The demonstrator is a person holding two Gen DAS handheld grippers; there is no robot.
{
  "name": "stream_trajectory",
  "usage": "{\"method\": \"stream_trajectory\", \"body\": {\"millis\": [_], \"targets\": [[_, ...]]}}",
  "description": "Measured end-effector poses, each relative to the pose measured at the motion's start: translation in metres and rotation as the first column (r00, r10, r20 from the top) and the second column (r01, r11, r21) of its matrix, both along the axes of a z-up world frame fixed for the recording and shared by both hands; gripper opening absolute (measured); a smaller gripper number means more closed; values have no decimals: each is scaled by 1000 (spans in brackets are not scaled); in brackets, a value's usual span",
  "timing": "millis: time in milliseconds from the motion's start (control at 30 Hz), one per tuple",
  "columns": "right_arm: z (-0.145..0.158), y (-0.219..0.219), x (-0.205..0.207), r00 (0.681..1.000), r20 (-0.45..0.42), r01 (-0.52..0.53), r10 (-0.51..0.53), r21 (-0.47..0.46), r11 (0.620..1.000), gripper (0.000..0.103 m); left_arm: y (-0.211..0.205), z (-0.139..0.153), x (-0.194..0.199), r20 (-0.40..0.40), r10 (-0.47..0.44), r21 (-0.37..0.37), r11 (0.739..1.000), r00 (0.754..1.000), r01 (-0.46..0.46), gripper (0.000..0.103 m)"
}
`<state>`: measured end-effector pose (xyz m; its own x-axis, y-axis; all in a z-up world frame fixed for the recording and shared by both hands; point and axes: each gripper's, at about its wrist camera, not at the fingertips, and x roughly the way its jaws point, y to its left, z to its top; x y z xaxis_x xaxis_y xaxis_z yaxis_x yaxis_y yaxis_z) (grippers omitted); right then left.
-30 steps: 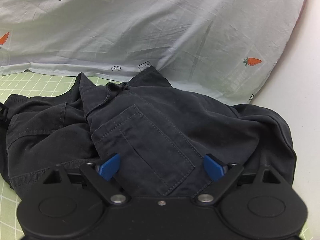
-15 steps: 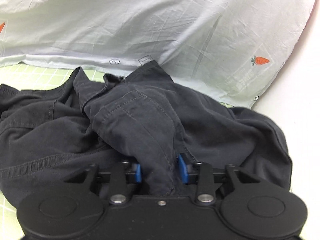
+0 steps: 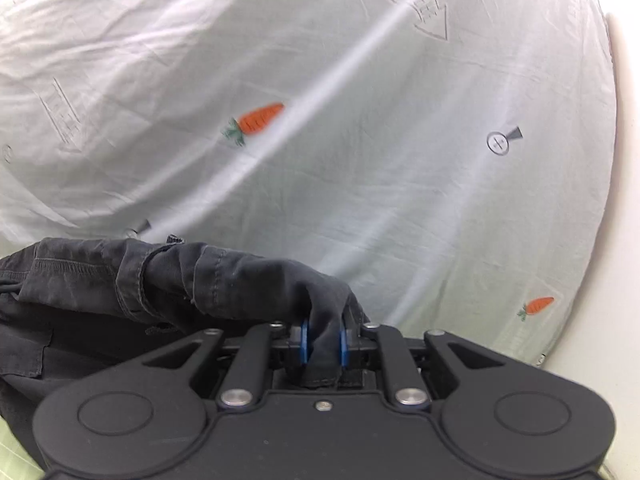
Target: Fold clothes
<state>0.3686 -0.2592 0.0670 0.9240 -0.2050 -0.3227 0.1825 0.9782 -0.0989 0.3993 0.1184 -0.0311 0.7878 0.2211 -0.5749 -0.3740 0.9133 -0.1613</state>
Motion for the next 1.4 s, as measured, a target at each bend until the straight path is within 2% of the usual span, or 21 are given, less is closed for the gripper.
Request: {"method": "stream_trajectory", "body": {"millis": [100, 167, 233, 333, 400, 500, 567, 633, 700, 800, 900, 1033, 1100, 1167, 1267, 1333, 1400], "targets": [[-5, 31, -31, 997, -18, -76, 76, -1, 997, 15, 25, 18, -44, 31, 85, 55, 995, 996, -87, 13], [-28, 51, -51, 987, -94, -132, 132, 14, 991, 15, 36, 2, -77, -21, 125, 67, 990, 992, -123, 13], [-57, 69, -71, 965, -187, -180, 183, 33, 983, 15, 49, -30, -111, -120, 147, 47, 989, 982, -142, 13], [-111, 86, -95, 906, -358, -208, 225, 86, 974, 17, 64, -84, -165, -276, 167, -33, 983, 947, -183, 14], [-140, 89, -111, 867, -447, -192, 219, 104, 976, 18, 68, -109, -194, -335, 168, -57, 979, 927, -198, 14], [-153, 78, -130, 843, -504, -140, 187, 130, 982, 20, 70, -136, -225, -401, 167, -98, 970, 901, -224, 14], [-149, 66, -141, 846, -504, -104, 175, 167, 980, 23, 68, -143, -236, -414, 166, -116, 966, 895, -233, 14], [-143, 54, -150, 850, -500, -67, 166, 209, 976, 30, 64, -142, -237, -417, 156, -102, 971, 895, -217, 14], [-138, 41, -161, 857, -492, -25, 154, 260, 965, 44, 61, -140, -235, -420, 153, -75, 976, 895, -202, 14], [-137, 26, -182, 866, -477, 13, 152, 325, 946, 50, 59, -138, -235, -418, 155, -69, 977, 895, -201, 14], [-136, 13, -200, 880, -459, 49, 123, 344, 938, 55, 57, -136, -241, -413, 143, -70, 980, 899, -188, 18], [-134, -14, -215, 896, -445, 169, 4, 347, 922, 64, 54, -131, -249, -405, 133, -80, 980, 905, -180, 20], [-138, -31, -219, 888, -456, 249, -63, 360, 899, 68, 51, -127, -253, -397, 130, -72, 982, 908, -173, 21], [-149, -45, -218, 865, -491, 315, -105, 369, 875, 68, 48, -124, -256, -397, 128, -61, 984, 909, -165, 21], [-169, -59, -217, 826, -542, 402, -158, 368, 839, 69, 48, -118, -266, -377, 129, -87, 981, 917, -173, 25], [-181, -65, -216, 803, -566, 447, -184, 369, 815, 75, 50, -113, -274, -355, 133, -112, 977, 925, -184, 26], [-191, -72, -216, 786, -585, 484, -203, 377, 789, 81, 51, -108, -281, -337, 144, -108, 976, 930, -190, 26]]}}
